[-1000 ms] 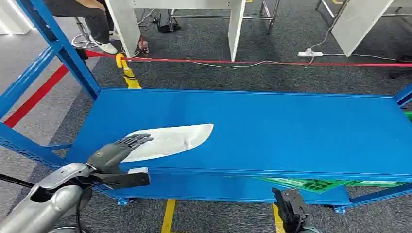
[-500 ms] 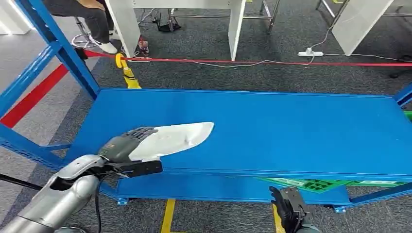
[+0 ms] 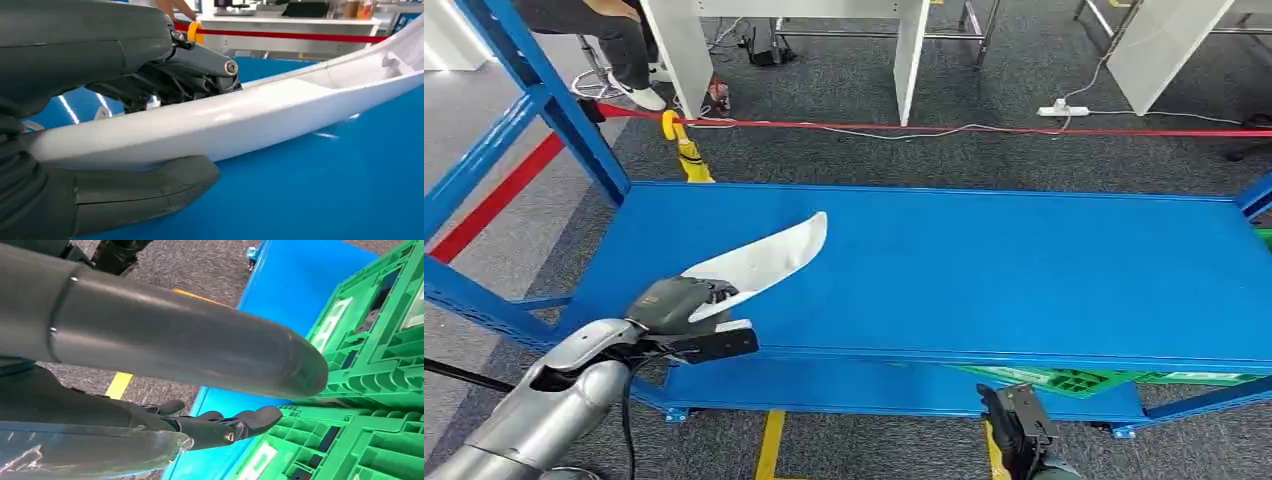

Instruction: Take the parts from the cabinet and place them on the table.

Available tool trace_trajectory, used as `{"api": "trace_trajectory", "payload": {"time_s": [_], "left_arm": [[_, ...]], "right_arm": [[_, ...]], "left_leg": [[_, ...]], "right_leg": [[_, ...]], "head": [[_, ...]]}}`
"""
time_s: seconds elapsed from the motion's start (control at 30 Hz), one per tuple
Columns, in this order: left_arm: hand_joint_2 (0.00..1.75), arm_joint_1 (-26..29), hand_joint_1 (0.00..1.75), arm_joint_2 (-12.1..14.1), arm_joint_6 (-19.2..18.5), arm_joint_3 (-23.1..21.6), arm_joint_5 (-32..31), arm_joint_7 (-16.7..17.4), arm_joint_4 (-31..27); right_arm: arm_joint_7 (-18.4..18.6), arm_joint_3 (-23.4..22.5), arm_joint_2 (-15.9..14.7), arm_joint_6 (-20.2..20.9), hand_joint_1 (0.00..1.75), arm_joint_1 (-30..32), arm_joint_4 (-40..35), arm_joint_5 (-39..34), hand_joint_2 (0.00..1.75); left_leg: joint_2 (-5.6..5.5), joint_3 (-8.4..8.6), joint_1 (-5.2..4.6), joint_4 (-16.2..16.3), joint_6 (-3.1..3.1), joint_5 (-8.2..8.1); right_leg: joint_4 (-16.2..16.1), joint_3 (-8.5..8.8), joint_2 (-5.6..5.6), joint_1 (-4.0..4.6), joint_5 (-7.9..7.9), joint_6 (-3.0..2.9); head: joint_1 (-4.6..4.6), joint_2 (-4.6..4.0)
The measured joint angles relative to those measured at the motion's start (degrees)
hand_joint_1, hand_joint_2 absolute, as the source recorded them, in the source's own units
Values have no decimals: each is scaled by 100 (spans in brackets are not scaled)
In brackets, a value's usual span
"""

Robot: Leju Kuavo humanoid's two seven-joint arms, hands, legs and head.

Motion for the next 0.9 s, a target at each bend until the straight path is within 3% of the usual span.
{"api": "trace_trajectory", "payload": {"time_s": [0.47, 0.63, 0.9], "left_arm": [[175, 217, 175, -208, 555, 212, -181, -105, -258], [175, 530, 175, -383, 933, 332, -96, -232, -700], [175, 826, 175, -527, 982, 343, -98, -282, -1180]], "right_arm": [[-57, 24, 9, -114, 0, -4, 0, -39, 0], [-234, 22, 7, -144, 0, 12, 0, -98, 0], [-325, 22, 7, -168, 0, 27, 0, -100, 0]], "left_leg": [[0, 0, 0, 0, 0, 0], [0, -1, 0, 0, 0, -1], [0, -1, 0, 0, 0, -1]], "right_leg": [[0, -1, 1, 0, 0, 0], [-1, -2, 0, 0, -2, -1], [-1, -3, 1, 0, -1, -1]], "head": [[-2, 0], [-2, 0], [-2, 0]]}}
